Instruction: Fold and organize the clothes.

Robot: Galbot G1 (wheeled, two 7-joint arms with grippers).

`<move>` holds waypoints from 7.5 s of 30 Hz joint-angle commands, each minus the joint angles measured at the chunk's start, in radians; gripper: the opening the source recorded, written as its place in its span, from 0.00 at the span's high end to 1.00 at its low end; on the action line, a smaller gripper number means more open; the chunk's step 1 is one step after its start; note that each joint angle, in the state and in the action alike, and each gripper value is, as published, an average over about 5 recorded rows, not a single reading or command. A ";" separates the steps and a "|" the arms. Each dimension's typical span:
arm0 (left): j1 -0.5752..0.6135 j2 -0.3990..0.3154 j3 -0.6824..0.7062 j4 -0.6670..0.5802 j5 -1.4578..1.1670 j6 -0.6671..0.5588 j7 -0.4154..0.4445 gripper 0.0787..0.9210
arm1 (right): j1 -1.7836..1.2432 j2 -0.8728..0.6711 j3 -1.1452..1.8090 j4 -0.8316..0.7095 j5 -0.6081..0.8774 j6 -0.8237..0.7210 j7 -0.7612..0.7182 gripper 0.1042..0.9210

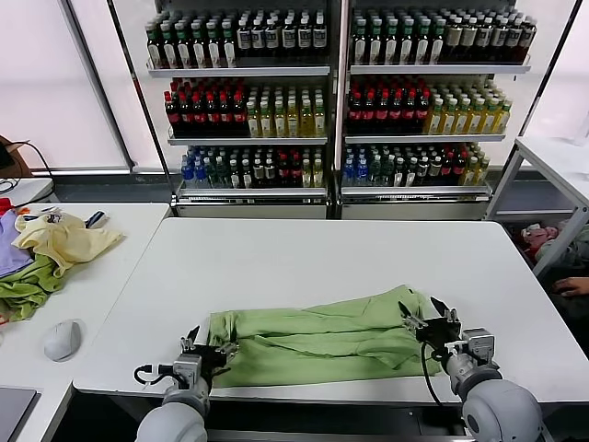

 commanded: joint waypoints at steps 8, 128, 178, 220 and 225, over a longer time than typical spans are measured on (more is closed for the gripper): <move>0.034 -0.054 -0.013 0.031 0.002 0.000 -0.034 0.12 | 0.003 0.005 -0.003 0.004 -0.006 0.002 -0.003 0.12; -0.103 0.042 -0.077 0.176 -0.126 -0.089 0.093 0.12 | 0.117 0.011 -0.070 -0.059 -0.002 0.055 -0.028 0.12; -0.200 0.196 -0.375 -0.111 -0.722 -0.005 0.074 0.94 | 0.114 0.074 -0.057 -0.038 -0.021 0.055 -0.025 0.12; -0.467 -0.260 0.309 0.236 -0.177 -0.236 0.114 0.68 | 0.154 0.055 -0.059 -0.058 0.000 0.082 -0.034 0.12; -0.418 -0.173 0.203 0.139 -0.229 -0.242 0.138 0.50 | 0.207 0.087 -0.182 -0.109 0.008 0.105 0.014 0.12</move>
